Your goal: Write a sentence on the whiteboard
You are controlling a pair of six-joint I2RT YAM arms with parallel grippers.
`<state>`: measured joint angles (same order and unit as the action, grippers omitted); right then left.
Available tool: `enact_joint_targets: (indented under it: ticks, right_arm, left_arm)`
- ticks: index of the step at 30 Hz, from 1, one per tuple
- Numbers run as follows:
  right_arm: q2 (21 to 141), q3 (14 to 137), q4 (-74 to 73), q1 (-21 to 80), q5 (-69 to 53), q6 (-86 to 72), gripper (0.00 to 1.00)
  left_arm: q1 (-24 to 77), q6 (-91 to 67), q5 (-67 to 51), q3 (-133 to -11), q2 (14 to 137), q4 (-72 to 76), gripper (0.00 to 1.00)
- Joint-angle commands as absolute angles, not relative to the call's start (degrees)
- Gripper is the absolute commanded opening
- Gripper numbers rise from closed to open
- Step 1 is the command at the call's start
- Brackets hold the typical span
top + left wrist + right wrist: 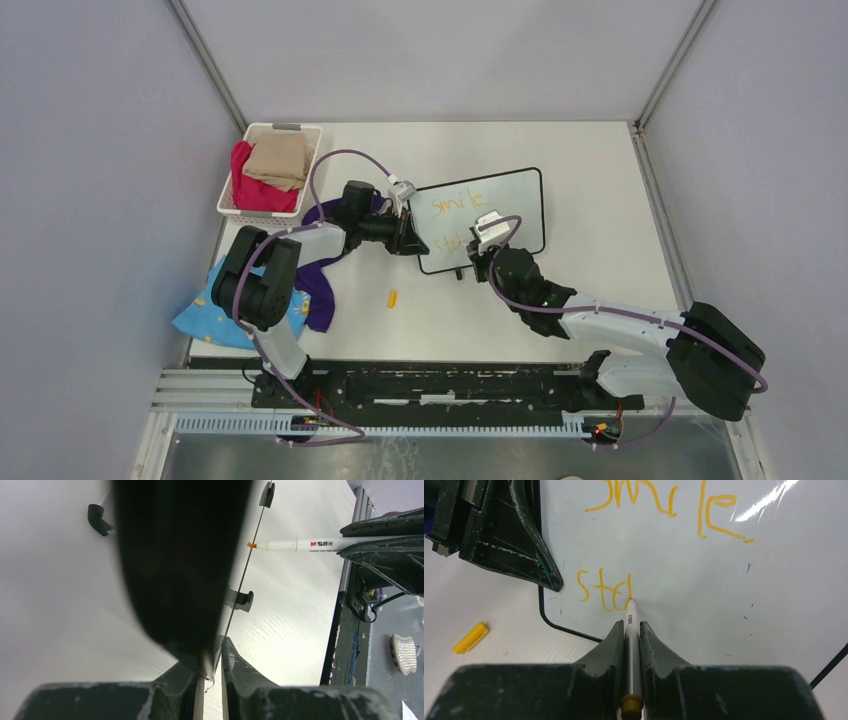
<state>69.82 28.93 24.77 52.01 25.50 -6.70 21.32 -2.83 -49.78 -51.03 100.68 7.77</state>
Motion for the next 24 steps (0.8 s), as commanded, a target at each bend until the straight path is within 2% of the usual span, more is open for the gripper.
enact_joint_targets:
  ticks: [1, 11, 24]
  right_arm:
    - [68.6, 27.8, 25.1, 51.7, 27.0, -7.2, 0.0]
    - [65.1, 28.7, 25.2, 51.6, 26.6, -7.2, 0.0]
    - [69.0, 34.0, 25.6, 51.5, 26.5, -5.5, 0.0]
  left_arm:
    - [23.5, 2.5, -43.4, -50.3, 103.6, 1.0, 0.02]
    - [23.5, 2.5, -43.4, -50.4, 103.9, 0.8, 0.02]
    - [23.6, 2.7, -43.2, -50.5, 103.8, 0.4, 0.02]
